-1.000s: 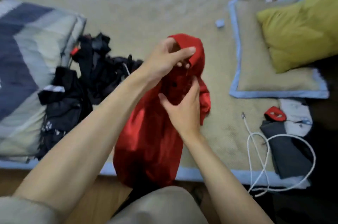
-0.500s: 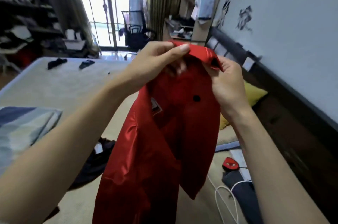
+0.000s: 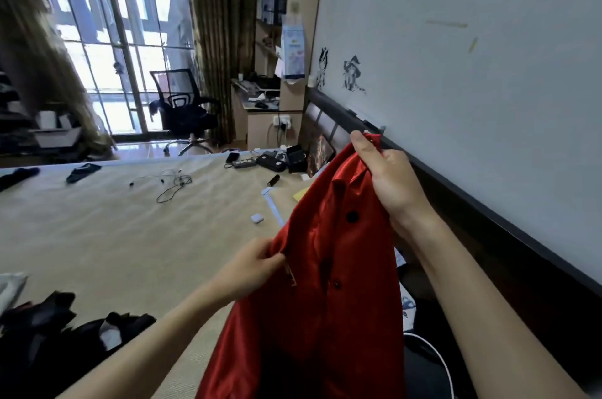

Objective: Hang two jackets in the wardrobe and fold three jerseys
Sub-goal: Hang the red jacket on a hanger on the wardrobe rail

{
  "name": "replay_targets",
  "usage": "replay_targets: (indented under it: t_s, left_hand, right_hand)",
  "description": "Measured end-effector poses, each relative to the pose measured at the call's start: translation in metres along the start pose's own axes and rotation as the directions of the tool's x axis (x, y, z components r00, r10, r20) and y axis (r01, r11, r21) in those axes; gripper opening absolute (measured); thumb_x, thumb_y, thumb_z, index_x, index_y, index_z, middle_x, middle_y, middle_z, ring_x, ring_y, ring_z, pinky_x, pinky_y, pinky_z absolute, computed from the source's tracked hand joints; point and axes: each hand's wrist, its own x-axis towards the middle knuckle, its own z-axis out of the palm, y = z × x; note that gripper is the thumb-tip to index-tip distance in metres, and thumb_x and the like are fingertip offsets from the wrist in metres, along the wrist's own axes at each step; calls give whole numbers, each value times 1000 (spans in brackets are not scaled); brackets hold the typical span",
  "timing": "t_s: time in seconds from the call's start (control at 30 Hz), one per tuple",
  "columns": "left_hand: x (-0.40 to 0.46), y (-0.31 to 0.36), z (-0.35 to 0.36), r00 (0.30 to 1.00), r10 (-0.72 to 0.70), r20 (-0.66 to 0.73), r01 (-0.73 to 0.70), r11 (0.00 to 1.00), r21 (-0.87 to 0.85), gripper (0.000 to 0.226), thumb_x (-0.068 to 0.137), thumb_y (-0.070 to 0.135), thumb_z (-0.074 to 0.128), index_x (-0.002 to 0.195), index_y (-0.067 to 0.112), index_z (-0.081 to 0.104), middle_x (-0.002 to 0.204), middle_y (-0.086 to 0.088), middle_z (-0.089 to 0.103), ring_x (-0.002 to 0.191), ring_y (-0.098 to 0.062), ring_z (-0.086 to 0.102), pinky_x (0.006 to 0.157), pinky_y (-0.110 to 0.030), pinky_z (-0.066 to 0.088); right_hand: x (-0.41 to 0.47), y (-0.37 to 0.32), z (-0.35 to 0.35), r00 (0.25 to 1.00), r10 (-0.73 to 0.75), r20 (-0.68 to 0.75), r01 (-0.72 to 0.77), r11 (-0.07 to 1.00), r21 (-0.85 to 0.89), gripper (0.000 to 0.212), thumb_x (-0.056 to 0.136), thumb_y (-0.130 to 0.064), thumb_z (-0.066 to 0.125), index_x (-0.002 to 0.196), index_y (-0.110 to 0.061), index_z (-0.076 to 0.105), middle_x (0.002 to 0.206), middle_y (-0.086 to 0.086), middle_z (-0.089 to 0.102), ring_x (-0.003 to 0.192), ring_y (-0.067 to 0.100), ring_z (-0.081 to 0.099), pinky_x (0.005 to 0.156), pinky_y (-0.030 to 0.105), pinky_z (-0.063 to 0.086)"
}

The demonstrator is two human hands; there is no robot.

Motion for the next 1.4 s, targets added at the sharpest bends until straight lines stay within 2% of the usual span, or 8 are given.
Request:
replay_targets:
  t_s: [0.2,0.3,0.5,0.63,0.83,1.1,1.3,1.4]
  left_hand:
    - [18,19,-15,977,52,-207,17,948,319,21,84,25,61,77,7,69,63,5,62,53,-2,52,54,-28,42]
    - [23,52,-5,945,142,-295,-57,958,280,15,89,10,66,82,21,73,69,5,71,59,-1,63,54,-18,46]
    - [30,167,33,954,183,237,-113,953,-281,24,91,21,63,106,9,77,103,-14,77,90,-21,75,75,-23,59]
    - [34,252,81,935,252,250,-93,855,-511,25,77,31,65,84,14,82,83,-16,77,64,-17,74,55,-24,59]
    - [40,375,154,845,430,317,-255,846,-468,43,80,53,66,71,13,78,75,-16,75,59,-24,72,59,-30,61]
    - [57,489,211,603,686,407,-515,724,-458,36,84,41,68,79,7,79,72,-13,75,56,-21,71,52,-24,58]
    - [69,518,274,188,710,679,-719,570,-398,26,100,28,57,108,11,75,105,-5,78,100,-21,74,95,-36,57]
    - [54,518,322,14,719,695,-873,347,-342,40,82,51,54,92,14,67,86,-5,74,84,-24,71,82,-50,55]
  right_hand:
    - [-12,5,-79,923,-37,-382,31,999,-22,60,97,-49,62,46,-20,48,45,-8,47,46,17,44,54,29,35]
    - [-28,-2,-134,875,-116,-471,43,986,-162,56,99,-48,59,53,-21,42,40,-13,41,38,6,37,44,23,31]
    - [-73,-11,-242,865,-112,-489,-53,949,-311,55,102,-43,57,82,8,64,76,12,60,71,24,59,76,44,54]
    - [-113,-22,-292,858,5,-514,-55,995,-82,26,103,-24,56,87,-13,73,77,1,76,72,12,72,81,37,56]
    - [-172,-31,-338,889,-75,-452,-121,913,-390,14,78,-6,84,90,-12,77,81,-6,78,74,3,70,69,17,53]
    - [-272,-83,-389,592,-150,-792,-207,921,-329,24,82,-36,79,89,-13,82,91,0,81,80,11,73,72,20,54]
    - [-360,-161,-385,121,-355,-927,-136,919,-369,23,92,-29,72,95,-8,80,96,13,79,93,26,74,94,42,57]
    - [-389,-198,-364,-37,-438,-898,-125,894,-430,17,94,-24,71,95,-10,80,96,12,79,89,23,74,91,40,60]
